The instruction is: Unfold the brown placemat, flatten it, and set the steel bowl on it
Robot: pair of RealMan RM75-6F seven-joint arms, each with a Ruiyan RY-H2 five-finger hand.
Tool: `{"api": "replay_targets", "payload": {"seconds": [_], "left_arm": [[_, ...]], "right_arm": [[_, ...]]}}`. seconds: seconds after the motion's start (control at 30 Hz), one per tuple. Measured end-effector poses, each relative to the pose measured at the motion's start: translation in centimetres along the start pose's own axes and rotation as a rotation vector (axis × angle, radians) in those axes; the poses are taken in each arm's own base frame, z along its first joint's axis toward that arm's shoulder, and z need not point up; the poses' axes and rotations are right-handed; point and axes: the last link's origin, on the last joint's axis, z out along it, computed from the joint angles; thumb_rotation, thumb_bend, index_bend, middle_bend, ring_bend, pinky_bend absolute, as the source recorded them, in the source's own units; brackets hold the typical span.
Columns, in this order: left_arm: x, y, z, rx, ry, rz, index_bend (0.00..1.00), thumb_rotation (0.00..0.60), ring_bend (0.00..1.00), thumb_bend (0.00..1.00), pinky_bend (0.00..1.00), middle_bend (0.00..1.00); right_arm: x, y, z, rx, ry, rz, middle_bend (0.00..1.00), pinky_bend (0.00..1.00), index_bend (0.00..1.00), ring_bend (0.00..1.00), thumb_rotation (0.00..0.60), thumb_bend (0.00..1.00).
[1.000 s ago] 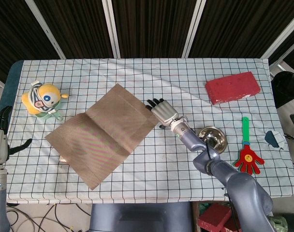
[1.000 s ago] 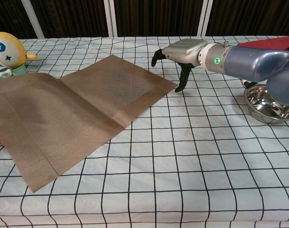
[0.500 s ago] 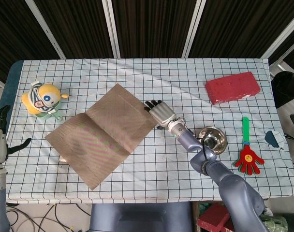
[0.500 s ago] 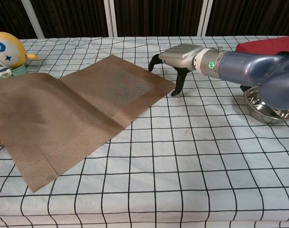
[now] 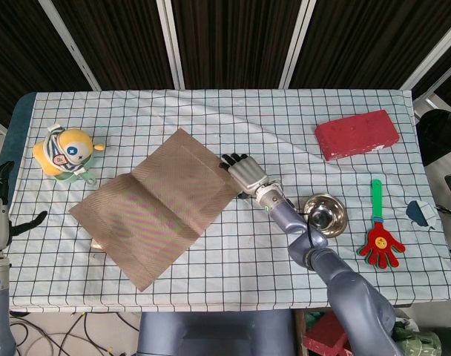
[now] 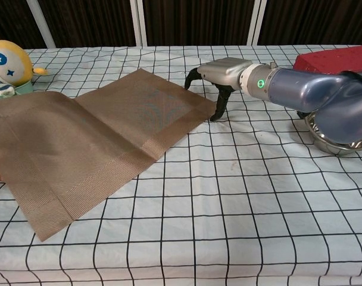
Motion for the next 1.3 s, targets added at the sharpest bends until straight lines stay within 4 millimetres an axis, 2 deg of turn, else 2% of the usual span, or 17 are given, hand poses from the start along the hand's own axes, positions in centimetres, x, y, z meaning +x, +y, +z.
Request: {"api": "replay_targets", "payload": {"seconds": [0.47,0.7,0.87,1.03,1.3], "left_arm": [[0.0,0.0,0.1,0.003,-0.002,0.004,0.06,0.600,0.07,0.01,0.10,0.07],[0.0,-0.1,0.1,0.006,-0.004,0.003,0.06,0.600,0.07,0.01,0.10,0.07],[-0.1,-0.1,0.1,0.008,-0.005,0.002,0.06,0.600,0.07,0.01,0.10,0.07],[0.0,-0.1,0.1,0.010,-0.005,-0.001,0.06,0.600,0.07,0.01,0.10,0.07],[0.0,-0.1,0.1,0.014,-0.006,-0.005,0.06,0.600,0.07,0.01,0.10,0.07]], "right_arm": [[-0.1,0.0,-0.1,-0.001,0.023,0.084,0.08,0.24,0.22,0.12,0.600,0.00],[-0.4,-0.2,-0.2,0.002,0.033,0.121,0.08,0.24,0.27,0.12,0.600,0.01],[-0.5,-0.4,-0.3,0.009,0.040,0.134,0.08,0.24,0.27,0.12,0.600,0.07],[-0.7,-0.5,-0.3,0.010,0.043,0.142,0.09,0.24,0.29,0.12,0.600,0.18],[-0.9,-0.6,-0.3,0.014,0.035,0.145,0.09,0.24,0.31,0.12,0.600,0.24]]}}
